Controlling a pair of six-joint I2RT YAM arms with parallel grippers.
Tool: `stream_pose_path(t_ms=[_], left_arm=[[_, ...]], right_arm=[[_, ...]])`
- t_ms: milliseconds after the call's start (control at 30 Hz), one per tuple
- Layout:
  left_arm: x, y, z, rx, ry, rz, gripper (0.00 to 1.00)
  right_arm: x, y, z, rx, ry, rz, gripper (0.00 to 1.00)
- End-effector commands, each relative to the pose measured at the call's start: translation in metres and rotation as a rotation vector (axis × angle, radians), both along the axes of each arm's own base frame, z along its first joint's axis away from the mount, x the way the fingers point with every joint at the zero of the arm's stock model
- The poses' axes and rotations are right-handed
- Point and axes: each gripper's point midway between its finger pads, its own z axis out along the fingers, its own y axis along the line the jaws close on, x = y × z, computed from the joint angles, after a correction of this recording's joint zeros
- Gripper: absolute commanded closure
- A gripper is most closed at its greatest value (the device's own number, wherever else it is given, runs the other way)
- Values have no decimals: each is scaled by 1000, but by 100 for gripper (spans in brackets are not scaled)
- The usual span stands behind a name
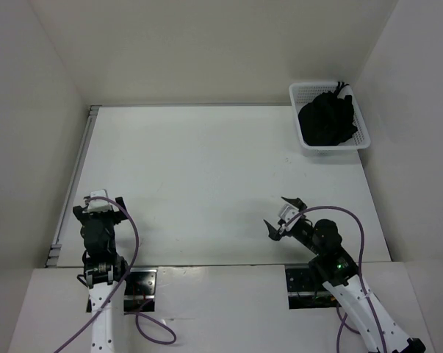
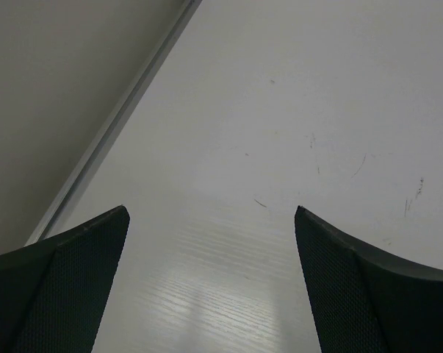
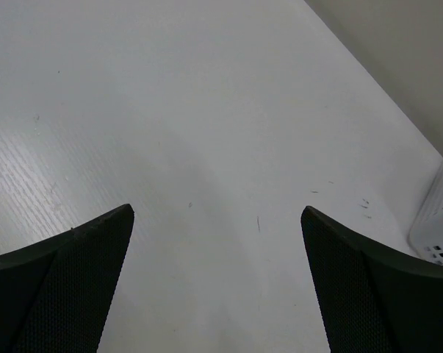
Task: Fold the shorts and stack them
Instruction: Grab the shorts from the pile
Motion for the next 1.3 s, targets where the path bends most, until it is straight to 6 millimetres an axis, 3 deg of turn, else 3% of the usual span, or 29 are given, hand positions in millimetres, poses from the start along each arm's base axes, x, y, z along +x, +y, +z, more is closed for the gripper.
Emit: stream_pose_path(t_ms=[0,133,200,267,367,433,467,533,600,667,733,767,800,833,867,900,933,967,1000,1033,1067,1100,1133,1167,1200,1267], left_arm=[[1,0,11,13,-41,-1,0],[6,-12,20,15,-70,-77,0],[14,-49,25,8,-94,-291,0],[12,-86,22,-12,-82,-500,0],[15,-86,30,9,-122,-504,0],[18,-77,46,41,-179,-460,0],[19,-71,62,70,-239,-427,0],[16,-83,83,102,-294,-492,0],[11,-96,100,127,-330,-563,0],[9,-88,125,156,-391,-508,0],[9,-86,132,151,-385,-498,0],[8,-89,135,150,-380,-512,0],[7,-98,143,147,-364,-567,0],[10,-110,139,103,-281,-644,0],[18,-108,126,70,-228,-645,0],[15,-121,133,32,-170,-728,0],[20,-125,132,-5,-120,-759,0],[38,-124,110,-102,13,-774,0],[47,-120,102,-151,90,-750,0],[64,-112,132,-141,84,-723,0],[88,-103,108,-215,206,-689,0],[97,-93,99,-249,282,-638,0],[113,-86,80,-293,368,-610,0],[124,-81,93,-291,373,-595,0],[129,-78,90,-302,400,-581,0],[132,-76,55,-370,559,-542,0]], right_arm=[[0,3,-12,-53,-34,42,1],[-13,17,-19,-369,-311,295,1],[-14,20,-17,-436,-393,341,1],[-4,7,-19,-586,-475,306,1],[10,-16,-21,-775,-514,224,1],[16,-24,0,-766,-534,145,1],[24,-33,13,-667,-491,24,1],[34,-42,68,-461,-582,-165,1],[29,-45,114,-408,-699,-206,1],[17,-41,133,-372,-641,-150,1],[21,-45,142,-248,-516,-194,1],[23,-52,169,-202,-496,-246,1],[48,-54,148,-258,-329,-300,1],[80,-39,141,-236,-28,-342,1],[81,-39,141,-236,-25,-343,1],[92,-36,140,-171,77,-403,1],[105,-30,167,-124,78,-427,1],[122,-23,147,-169,162,-440,1],[131,-19,150,-136,187,-468,1],[142,-14,171,-86,175,-487,1],[161,-19,155,-103,236,-532,1],[172,-19,155,-78,268,-538,1],[189,-19,183,25,268,-566,1],[204,-35,178,44,321,-619,1],[236,-34,182,73,358,-646,1],[266,-43,171,148,453,-720,1]])
